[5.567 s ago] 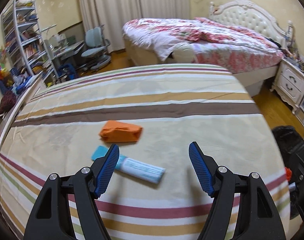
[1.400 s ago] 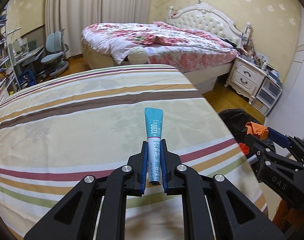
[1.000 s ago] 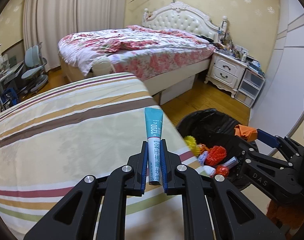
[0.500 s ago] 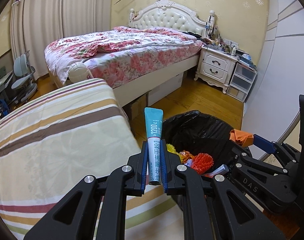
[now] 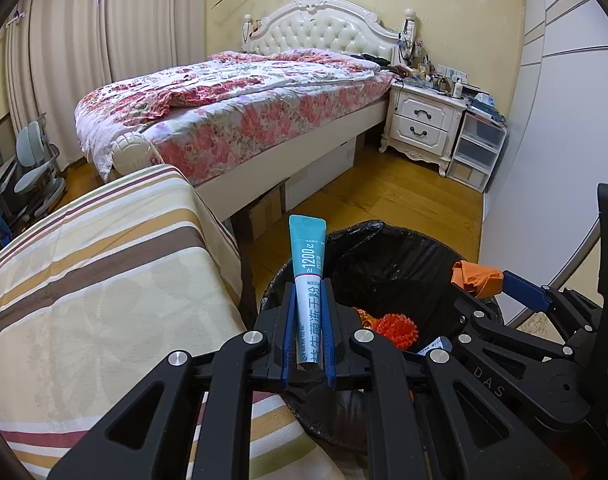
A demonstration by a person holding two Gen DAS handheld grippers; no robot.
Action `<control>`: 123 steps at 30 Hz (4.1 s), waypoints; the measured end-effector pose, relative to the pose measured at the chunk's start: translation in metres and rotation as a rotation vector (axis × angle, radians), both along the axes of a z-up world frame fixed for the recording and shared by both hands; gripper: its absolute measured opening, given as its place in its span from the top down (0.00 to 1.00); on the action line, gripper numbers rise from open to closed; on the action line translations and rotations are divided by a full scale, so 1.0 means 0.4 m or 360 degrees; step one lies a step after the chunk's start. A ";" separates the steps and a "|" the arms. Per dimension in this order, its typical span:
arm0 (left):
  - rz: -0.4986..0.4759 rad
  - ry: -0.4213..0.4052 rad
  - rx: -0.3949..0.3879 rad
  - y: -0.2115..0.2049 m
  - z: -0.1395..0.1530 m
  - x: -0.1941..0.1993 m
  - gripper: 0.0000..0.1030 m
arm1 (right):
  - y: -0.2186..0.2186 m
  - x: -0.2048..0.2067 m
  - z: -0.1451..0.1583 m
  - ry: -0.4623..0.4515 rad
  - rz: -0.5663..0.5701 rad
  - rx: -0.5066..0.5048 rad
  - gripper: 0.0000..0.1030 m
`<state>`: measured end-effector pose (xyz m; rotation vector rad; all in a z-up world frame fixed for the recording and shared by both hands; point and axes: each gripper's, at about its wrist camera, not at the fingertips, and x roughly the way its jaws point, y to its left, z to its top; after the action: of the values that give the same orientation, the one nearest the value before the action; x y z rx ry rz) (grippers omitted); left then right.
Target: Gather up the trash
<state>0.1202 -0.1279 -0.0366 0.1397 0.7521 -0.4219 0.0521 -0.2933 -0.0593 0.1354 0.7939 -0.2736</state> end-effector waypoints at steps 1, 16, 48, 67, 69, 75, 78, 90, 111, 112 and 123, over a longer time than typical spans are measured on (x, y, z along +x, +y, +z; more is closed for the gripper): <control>-0.0001 0.0007 0.0004 -0.003 -0.003 0.000 0.87 | -0.002 0.001 0.000 0.0000 -0.0003 0.0005 0.42; 0.0027 0.0022 0.0020 -0.002 -0.018 0.014 0.59 | -0.015 0.004 -0.011 0.0022 -0.0017 0.0015 0.40; 0.0274 -0.0187 0.0005 0.166 0.057 -0.095 0.24 | 0.098 -0.098 0.087 -0.0097 0.0031 -0.0082 0.23; 0.0343 -0.0255 -0.0032 0.274 0.088 -0.214 0.19 | 0.200 -0.223 0.160 -0.0234 0.0110 -0.0138 0.16; 0.0348 -0.0254 -0.0036 0.283 0.087 -0.221 0.19 | 0.204 -0.236 0.169 -0.0256 0.0107 -0.0145 0.16; 0.0361 -0.0260 -0.0057 0.294 0.092 -0.228 0.19 | 0.209 -0.259 0.185 -0.0295 0.0100 -0.0150 0.15; 0.0358 -0.0272 -0.0058 0.293 0.096 -0.231 0.19 | 0.212 -0.262 0.185 -0.0298 0.0100 -0.0152 0.15; 0.0358 -0.0258 -0.0062 0.293 0.092 -0.232 0.19 | 0.213 -0.263 0.184 -0.0299 0.0099 -0.0151 0.15; 0.0357 -0.0256 -0.0062 0.296 0.092 -0.231 0.19 | 0.212 -0.263 0.184 -0.0297 0.0098 -0.0152 0.15; 0.0358 -0.0256 -0.0063 0.296 0.092 -0.232 0.19 | 0.213 -0.264 0.185 -0.0297 0.0099 -0.0153 0.15; 0.0353 -0.0247 -0.0069 0.298 0.084 -0.232 0.19 | 0.212 -0.263 0.184 -0.0297 0.0100 -0.0153 0.15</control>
<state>0.0274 -0.0085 -0.0029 0.0467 0.5975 -0.2132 -0.0531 -0.2084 0.0144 0.0447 0.5979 -0.2354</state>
